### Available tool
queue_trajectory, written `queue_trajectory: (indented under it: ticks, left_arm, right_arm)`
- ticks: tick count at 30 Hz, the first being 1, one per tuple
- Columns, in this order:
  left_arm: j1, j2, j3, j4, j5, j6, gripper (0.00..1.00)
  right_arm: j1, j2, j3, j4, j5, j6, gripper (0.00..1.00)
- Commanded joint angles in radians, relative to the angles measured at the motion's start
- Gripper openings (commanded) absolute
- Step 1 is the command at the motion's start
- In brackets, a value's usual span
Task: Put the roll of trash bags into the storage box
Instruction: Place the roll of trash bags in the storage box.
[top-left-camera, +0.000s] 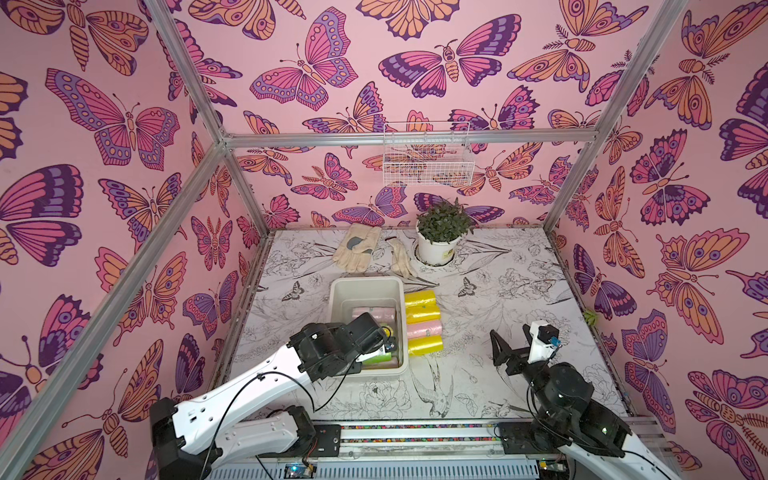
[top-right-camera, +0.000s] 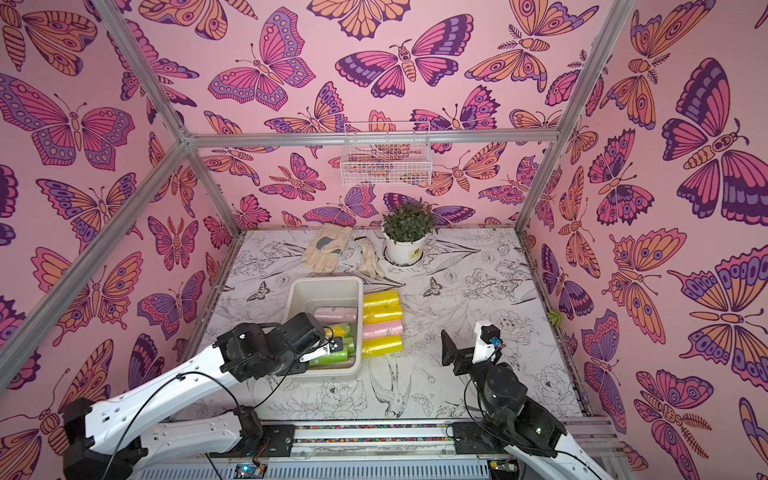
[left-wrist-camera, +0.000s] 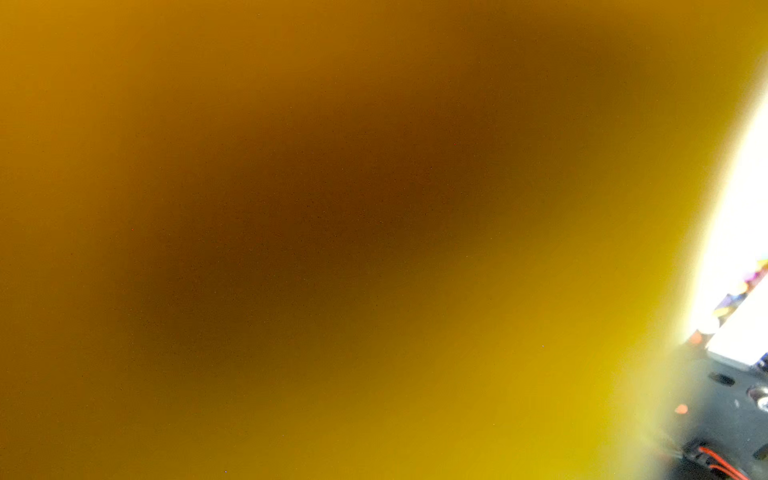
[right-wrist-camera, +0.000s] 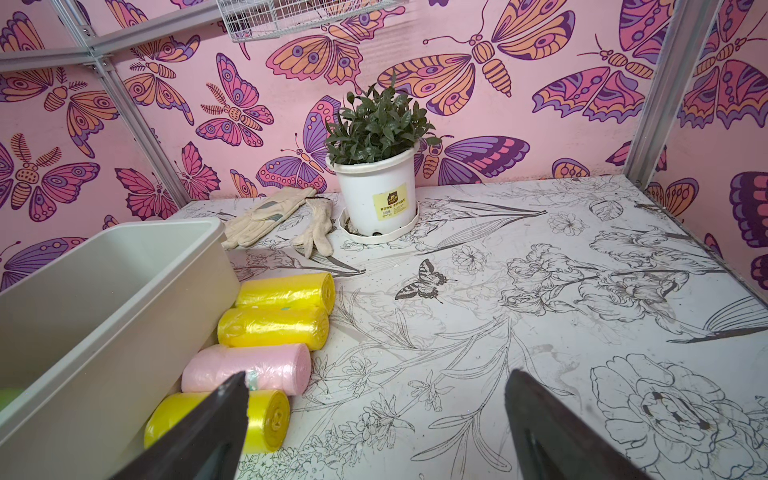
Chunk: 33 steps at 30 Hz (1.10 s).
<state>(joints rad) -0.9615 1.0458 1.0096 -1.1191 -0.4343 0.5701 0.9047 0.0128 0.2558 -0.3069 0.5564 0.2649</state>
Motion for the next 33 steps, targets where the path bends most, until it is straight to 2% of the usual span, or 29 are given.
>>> queue_trajectory:
  ticks: [1, 12, 17, 21, 26, 31, 33]
  left_arm:
    - [0.005, 0.005, -0.032, 0.019, 0.017, 0.032, 0.0]
    - [-0.004, 0.157, -0.005, -0.024, 0.106, 0.046, 0.0]
    - [-0.052, 0.255, -0.025, -0.023, 0.056, 0.084, 0.0]
    - [-0.059, 0.322, -0.047, -0.018, 0.002, 0.098, 0.0]
    - [-0.059, 0.353, -0.051, 0.001, -0.001, 0.108, 0.0]
    - [-0.059, 0.394, -0.08, 0.029, -0.006, 0.114, 0.05]
    - [-0.057, 0.411, -0.086, 0.038, -0.011, 0.116, 0.1]
  right_arm:
    - [-0.004, -0.004, -0.009, 0.018, 0.017, 0.012, 0.99]
    - [-0.003, 0.001, -0.008, 0.018, 0.025, 0.013, 0.99]
    - [-0.004, 0.001, -0.007, 0.017, 0.025, 0.014, 0.99]
    - [-0.004, 0.001, -0.004, 0.012, 0.031, 0.016, 0.99]
    - [-0.003, 0.001, -0.004, 0.012, 0.031, 0.016, 0.99]
    - [-0.004, 0.002, -0.004, 0.011, 0.033, 0.016, 0.99]
    - [-0.003, 0.001, -0.004, 0.011, 0.033, 0.017, 0.99]
